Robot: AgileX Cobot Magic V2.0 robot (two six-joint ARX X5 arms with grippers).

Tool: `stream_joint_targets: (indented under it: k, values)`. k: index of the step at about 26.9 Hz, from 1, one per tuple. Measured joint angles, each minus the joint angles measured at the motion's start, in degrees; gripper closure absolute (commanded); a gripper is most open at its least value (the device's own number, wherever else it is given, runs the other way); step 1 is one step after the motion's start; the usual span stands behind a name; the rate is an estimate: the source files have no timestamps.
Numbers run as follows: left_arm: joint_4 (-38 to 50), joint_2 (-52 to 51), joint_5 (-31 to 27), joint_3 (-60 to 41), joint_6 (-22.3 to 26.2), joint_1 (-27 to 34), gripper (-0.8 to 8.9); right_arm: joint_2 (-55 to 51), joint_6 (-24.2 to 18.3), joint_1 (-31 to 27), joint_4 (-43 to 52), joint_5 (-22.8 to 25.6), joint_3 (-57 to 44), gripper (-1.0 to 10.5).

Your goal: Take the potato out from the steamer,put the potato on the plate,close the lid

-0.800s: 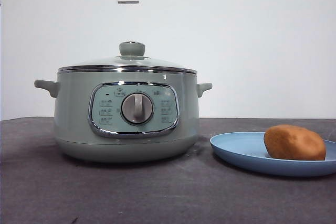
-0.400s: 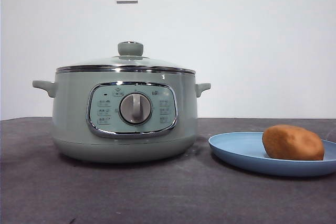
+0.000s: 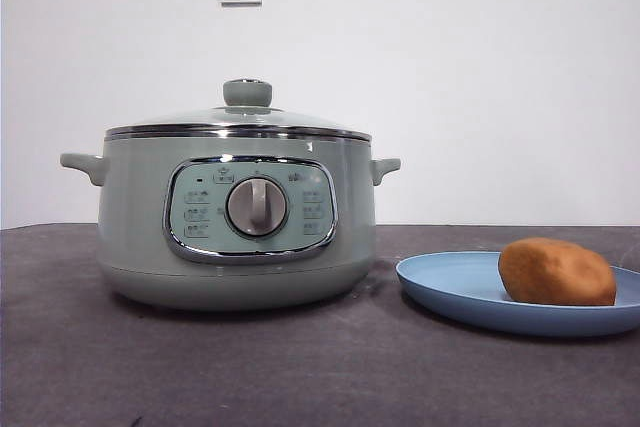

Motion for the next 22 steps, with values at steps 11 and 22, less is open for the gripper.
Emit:
stream_joint_targets:
  k: [11, 22]
  values:
    - [-9.92, 0.00, -4.02, 0.00, -2.14, 0.37, 8.14, 0.00, 0.00, 0.00, -0.02, 0.02, 0.00, 9.5]
    - [-9.88, 0.00, -4.15, 0.00, -2.56, 0.39, 8.14, 0.00, 0.02, 0.00, -0.22, 0.00, 0.00, 9.5]
